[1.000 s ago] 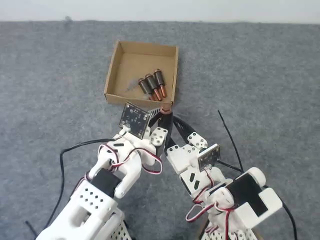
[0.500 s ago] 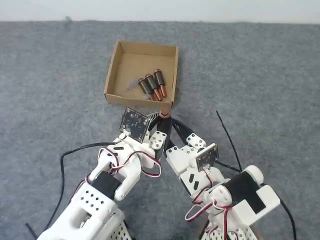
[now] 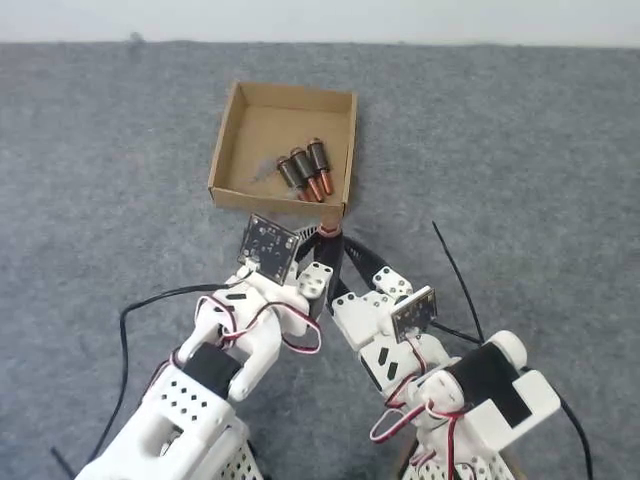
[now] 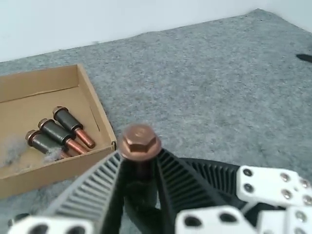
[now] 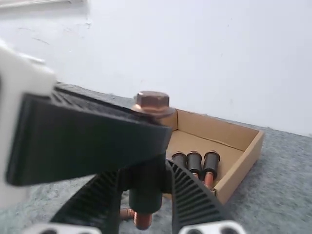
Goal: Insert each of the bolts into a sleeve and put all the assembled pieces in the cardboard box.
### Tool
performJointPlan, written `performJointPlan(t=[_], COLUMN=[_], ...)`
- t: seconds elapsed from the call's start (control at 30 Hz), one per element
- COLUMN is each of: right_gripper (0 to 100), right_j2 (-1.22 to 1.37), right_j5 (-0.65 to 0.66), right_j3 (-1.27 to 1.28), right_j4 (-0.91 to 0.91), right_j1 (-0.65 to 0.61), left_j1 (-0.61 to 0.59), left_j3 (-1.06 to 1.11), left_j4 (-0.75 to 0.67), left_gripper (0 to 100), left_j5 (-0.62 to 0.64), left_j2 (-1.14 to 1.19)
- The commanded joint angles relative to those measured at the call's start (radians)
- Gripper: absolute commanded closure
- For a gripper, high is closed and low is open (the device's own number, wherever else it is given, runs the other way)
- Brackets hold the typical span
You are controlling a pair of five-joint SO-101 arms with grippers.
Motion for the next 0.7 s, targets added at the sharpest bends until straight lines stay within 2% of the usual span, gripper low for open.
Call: performJointPlan(t=[0.0, 0.07, 0.67], right_gripper=[99.3, 99.3, 99.3], right_j2=[-0.021, -0.021, -0.021], right_j5=[-0.006, -0.006, -0.008], right_j3=[0.020, 0.020, 0.020], right_j4=[-0.005, -0.005, -0.004], right_j1=[0.015, 0.015, 0.015], left_j1=[-0.048, -0.071, -0.068], left_j3=[-0.002, -0.001, -0.051], left_j4=[0.003, 0.005, 0.005], left_gripper=[82, 79, 80], left_j5=[0.003, 0.003, 0.044], left_j2=[0.017, 0.017, 0.015])
